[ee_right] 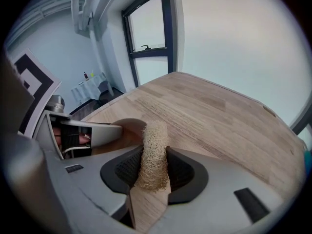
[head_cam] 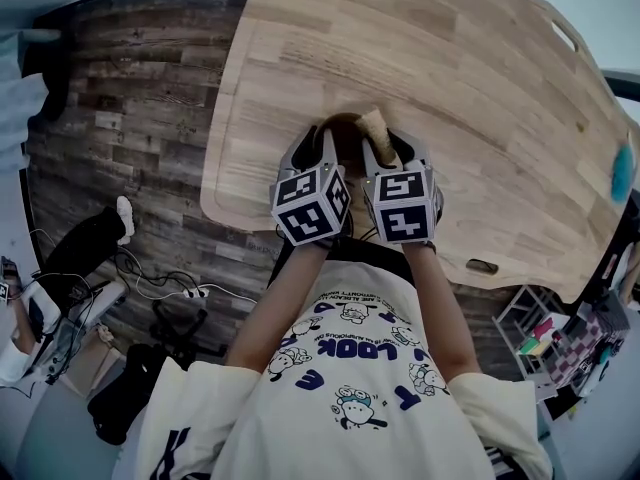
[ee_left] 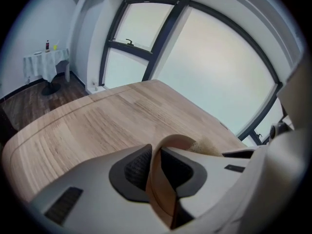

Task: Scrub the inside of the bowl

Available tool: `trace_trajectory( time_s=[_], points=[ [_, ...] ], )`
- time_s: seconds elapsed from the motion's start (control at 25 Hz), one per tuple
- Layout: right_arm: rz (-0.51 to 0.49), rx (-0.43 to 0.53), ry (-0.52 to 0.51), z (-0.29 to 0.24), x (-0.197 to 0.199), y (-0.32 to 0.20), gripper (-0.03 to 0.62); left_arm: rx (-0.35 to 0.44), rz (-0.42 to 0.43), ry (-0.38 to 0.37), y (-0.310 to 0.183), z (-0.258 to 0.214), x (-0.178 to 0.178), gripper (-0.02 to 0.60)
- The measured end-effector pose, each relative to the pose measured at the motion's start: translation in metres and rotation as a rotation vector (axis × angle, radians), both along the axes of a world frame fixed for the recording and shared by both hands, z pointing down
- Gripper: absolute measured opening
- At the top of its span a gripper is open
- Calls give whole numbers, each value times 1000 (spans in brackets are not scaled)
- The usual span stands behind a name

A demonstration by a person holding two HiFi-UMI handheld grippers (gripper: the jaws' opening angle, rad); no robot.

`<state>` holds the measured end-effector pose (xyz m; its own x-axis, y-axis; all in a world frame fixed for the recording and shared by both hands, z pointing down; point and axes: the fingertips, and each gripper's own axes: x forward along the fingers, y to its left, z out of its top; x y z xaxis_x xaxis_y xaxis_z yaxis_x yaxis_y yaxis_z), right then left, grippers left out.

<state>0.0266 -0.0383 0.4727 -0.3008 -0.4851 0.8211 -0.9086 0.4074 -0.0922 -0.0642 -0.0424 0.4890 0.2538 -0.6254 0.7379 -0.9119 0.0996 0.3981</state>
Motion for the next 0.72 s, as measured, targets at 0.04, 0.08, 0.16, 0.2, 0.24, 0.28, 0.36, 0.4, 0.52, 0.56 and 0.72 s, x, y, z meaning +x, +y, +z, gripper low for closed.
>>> trace_trajectory(
  time_s=[0.04,0.08,0.16,0.2,0.24,0.28,0.36,0.4,0.52,0.56,0.72],
  points=[
    [10,-2,-5,0,0,2,129,1,-20,11,1,0,0,77],
    [19,-4,-7,0,1,3,129,2,-38,20,1,0,-1,78],
    [39,-6,-6,0,1,6,129,4,-50,22,2,0,-1,78],
    [46,-6,-5,0,1,7,129,7,-41,13,2,1,0,78],
    [49,-3,-3,1,1,7,129,11,-22,0,2,1,0,78],
    [47,0,0,1,1,7,129,15,5,-14,2,1,1,78],
    [32,8,6,2,2,4,129,19,63,-27,1,1,3,78],
    [21,11,8,2,2,3,129,18,90,-26,1,2,4,78],
    [-40,21,24,2,3,-4,129,7,179,-23,1,2,5,80],
    [-71,28,32,2,2,-6,129,6,215,-31,1,1,5,82],
    [-232,59,53,2,-3,-14,129,72,419,-120,-3,-8,10,87]
  ],
)
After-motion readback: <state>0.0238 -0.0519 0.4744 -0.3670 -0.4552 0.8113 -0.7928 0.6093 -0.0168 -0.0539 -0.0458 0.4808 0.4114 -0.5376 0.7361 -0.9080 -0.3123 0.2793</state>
